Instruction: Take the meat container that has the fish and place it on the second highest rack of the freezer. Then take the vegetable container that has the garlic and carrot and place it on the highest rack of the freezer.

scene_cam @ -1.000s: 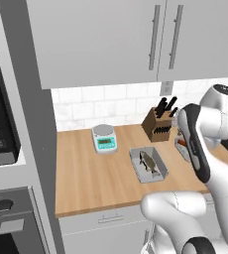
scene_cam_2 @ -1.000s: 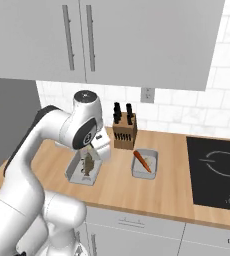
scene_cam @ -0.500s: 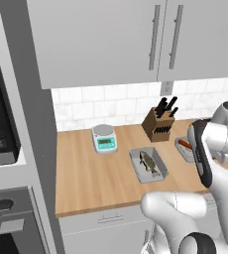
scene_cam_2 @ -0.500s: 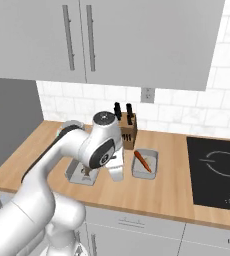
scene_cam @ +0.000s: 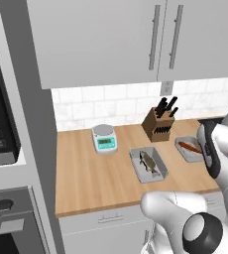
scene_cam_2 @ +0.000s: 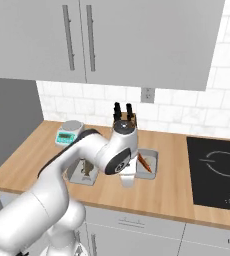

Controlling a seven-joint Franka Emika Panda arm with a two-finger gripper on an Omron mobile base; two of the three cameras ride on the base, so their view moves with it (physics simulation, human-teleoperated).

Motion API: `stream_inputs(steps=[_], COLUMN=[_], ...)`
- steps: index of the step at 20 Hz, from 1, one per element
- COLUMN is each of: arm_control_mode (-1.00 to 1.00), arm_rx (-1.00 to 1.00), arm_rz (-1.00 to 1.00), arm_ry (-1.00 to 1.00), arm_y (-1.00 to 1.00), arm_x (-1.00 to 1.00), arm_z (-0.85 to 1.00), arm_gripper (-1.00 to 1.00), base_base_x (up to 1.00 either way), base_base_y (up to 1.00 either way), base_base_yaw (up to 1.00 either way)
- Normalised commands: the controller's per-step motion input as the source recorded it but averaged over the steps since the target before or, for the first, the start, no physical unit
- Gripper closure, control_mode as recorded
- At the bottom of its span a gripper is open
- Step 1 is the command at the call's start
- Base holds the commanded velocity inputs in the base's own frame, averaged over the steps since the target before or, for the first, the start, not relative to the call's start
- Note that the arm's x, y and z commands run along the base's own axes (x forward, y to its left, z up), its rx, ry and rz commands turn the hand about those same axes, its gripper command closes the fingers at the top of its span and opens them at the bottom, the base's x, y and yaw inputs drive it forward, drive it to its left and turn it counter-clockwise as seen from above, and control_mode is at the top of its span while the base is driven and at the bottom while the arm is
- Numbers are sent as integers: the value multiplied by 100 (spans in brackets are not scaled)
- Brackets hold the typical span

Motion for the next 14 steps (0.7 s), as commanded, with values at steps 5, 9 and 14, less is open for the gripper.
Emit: stream_inputs(steps=[5,9,14], arm_control_mode=[-100,-100,-100], arm_rx=[5,0,0], arm_rz=[0,1,1], arm_ry=[7,15,8], arm_y=[-6,0,0], arm_x=[25,36,15], arm_z=[-14,-19,-21], arm_gripper=[-100,-100,-100], base_base_x=[0,0,0], base_base_y=[0,0,0], base_base_yaw=[0,0,0])
